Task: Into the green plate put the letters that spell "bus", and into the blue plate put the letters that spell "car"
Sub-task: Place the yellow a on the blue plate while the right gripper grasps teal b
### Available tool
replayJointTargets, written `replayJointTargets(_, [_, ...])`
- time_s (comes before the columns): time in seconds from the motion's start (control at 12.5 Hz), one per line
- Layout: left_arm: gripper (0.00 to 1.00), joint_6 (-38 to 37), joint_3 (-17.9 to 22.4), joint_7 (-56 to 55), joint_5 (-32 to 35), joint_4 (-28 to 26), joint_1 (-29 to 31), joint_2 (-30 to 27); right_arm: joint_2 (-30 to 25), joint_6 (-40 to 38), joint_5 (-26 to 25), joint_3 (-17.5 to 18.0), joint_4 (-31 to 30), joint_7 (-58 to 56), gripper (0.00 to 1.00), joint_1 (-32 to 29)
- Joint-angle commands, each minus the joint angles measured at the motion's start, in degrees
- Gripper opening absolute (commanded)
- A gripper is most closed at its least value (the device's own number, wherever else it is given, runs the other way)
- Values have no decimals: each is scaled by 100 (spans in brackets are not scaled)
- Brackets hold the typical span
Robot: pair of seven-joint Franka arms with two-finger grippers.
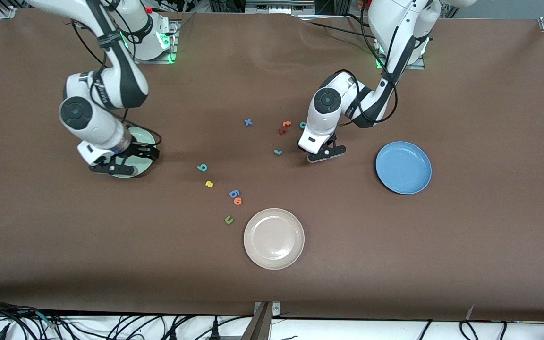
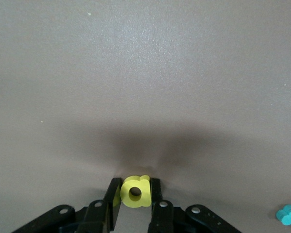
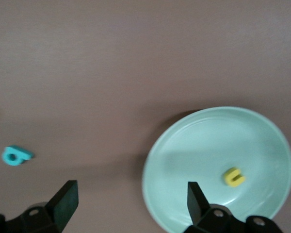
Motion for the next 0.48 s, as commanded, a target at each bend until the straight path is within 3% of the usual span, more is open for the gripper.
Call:
replayJointTargets(0.0, [25,-100,47,-184,246,114,-55,113,341,263,20,214,169,1126,99,259])
replayJointTargets(0.4, [23,-440,64,-80,246,218,120,-106,1212,1344,38,206,258,2693,99,954])
